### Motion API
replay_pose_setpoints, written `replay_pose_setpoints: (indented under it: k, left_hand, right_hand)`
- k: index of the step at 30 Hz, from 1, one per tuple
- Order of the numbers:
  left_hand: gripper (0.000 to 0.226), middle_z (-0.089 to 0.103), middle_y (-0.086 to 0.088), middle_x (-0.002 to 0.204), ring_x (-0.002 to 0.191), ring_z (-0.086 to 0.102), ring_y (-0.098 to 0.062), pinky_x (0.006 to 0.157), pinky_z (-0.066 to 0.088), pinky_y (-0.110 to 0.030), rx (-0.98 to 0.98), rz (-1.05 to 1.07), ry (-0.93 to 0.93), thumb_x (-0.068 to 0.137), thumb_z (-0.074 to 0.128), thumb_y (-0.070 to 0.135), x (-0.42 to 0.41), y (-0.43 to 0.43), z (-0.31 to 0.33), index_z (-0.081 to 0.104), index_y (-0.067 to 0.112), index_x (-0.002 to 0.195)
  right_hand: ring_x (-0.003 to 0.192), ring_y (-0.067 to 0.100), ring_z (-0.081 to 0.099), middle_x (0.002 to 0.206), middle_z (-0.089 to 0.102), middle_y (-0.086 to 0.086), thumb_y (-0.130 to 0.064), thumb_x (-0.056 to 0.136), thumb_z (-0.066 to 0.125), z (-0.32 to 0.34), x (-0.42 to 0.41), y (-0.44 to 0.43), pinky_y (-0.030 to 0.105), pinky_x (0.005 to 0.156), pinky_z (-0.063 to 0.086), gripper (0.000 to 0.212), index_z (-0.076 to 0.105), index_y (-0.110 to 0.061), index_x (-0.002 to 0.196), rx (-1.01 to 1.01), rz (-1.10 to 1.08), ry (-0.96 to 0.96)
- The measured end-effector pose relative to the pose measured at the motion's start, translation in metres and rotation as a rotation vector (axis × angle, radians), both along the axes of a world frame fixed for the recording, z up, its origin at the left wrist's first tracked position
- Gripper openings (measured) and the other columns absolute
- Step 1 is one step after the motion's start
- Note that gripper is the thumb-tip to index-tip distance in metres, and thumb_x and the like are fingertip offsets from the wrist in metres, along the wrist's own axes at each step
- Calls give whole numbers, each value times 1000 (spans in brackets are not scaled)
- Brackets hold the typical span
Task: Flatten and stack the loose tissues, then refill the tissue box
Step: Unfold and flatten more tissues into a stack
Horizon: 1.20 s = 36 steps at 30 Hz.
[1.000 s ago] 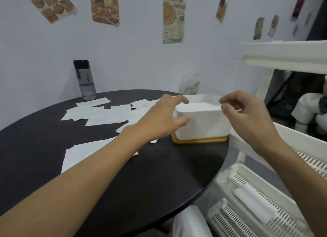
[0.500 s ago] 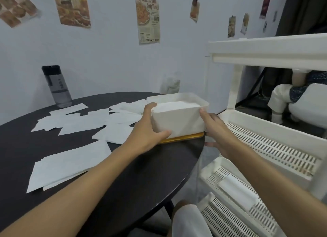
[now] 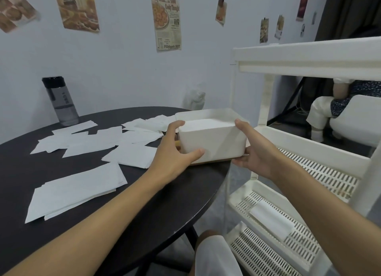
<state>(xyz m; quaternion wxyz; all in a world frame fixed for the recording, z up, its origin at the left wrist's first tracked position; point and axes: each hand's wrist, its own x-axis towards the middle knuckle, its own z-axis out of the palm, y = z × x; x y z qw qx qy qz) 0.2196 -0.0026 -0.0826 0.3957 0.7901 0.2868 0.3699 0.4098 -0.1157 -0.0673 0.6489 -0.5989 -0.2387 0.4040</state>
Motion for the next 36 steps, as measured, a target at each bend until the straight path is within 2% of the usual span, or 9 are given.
replay_pose_setpoints:
  k: [5, 8, 12, 14, 18, 24, 27, 31, 36]
  left_hand:
    - [82, 59, 12, 130, 115, 58, -1, 96, 52, -29, -224, -4, -196, 79, 80, 49, -2, 1, 1, 32, 45, 146]
    - [93, 58, 1, 137, 128, 55, -13, 108, 47, -40, -324, -1, -223, 60, 82, 73, -5, 3, -2, 40, 51, 140]
    - [72, 72, -7, 119, 112, 69, -19, 103, 53, -44, -396, -119, -293, 72, 86, 45, -8, 1, -4, 53, 40, 136]
    - [73, 72, -3, 121, 116, 67, -18, 102, 53, -42, -381, -142, -317, 74, 86, 41, -9, 1, -3, 51, 41, 138]
    - [82, 68, 1, 128, 122, 62, -17, 92, 57, -30, -317, -121, -377, 71, 83, 41, -20, 3, 8, 46, 38, 144]
    - [75, 60, 8, 140, 136, 50, -20, 110, 44, -47, -177, 2, -407, 68, 81, 64, -70, 23, 33, 53, 47, 136]
    - [70, 65, 7, 133, 126, 59, -19, 104, 50, -49, -144, 66, -427, 73, 77, 59, -115, 28, 43, 54, 43, 138]
    - [65, 71, 7, 122, 116, 66, -16, 99, 54, -40, -168, 190, -477, 80, 77, 51, -192, 37, 50, 55, 34, 139]
    - [68, 67, 6, 127, 117, 65, -13, 86, 57, -27, -153, 360, -520, 81, 68, 47, -291, 47, 48, 51, 20, 141]
  right_hand:
    - [105, 28, 66, 119, 63, 9, -57, 85, 66, 1, -4, 0, 40, 80, 55, 50, 52, -26, 122, 10, 17, -72]
    - [107, 27, 65, 121, 64, 8, -53, 85, 68, 0, -5, -1, 38, 77, 54, 50, 52, -25, 123, 47, -3, -56]
    - [111, 24, 64, 125, 63, 4, -48, 86, 69, -4, -5, -7, 42, 88, 56, 51, 50, -24, 127, 130, -18, -33]
    - [111, 22, 63, 127, 60, 3, -46, 87, 68, -2, -7, -8, 44, 95, 54, 54, 48, -22, 131, 179, -29, -67]
    - [113, 22, 62, 127, 57, 6, -41, 90, 67, 13, -16, -5, 42, 92, 57, 53, 43, -19, 132, 268, 24, -64]
    - [120, 27, 61, 135, 55, 7, -41, 90, 68, 27, -57, 27, 48, 89, 58, 53, 42, -25, 132, 345, 192, 48]
    - [120, 27, 61, 133, 56, 7, -42, 89, 69, 31, -95, 55, 51, 93, 56, 51, 44, -24, 129, 367, 259, 40]
    - [120, 26, 61, 136, 54, 7, -52, 76, 77, 37, -165, 97, 51, 99, 52, 71, 45, -22, 132, 339, 413, 40]
    - [115, 20, 61, 122, 58, 0, -47, 90, 66, 37, -264, 136, 43, 93, 56, 55, 41, -26, 135, 304, 594, -19]
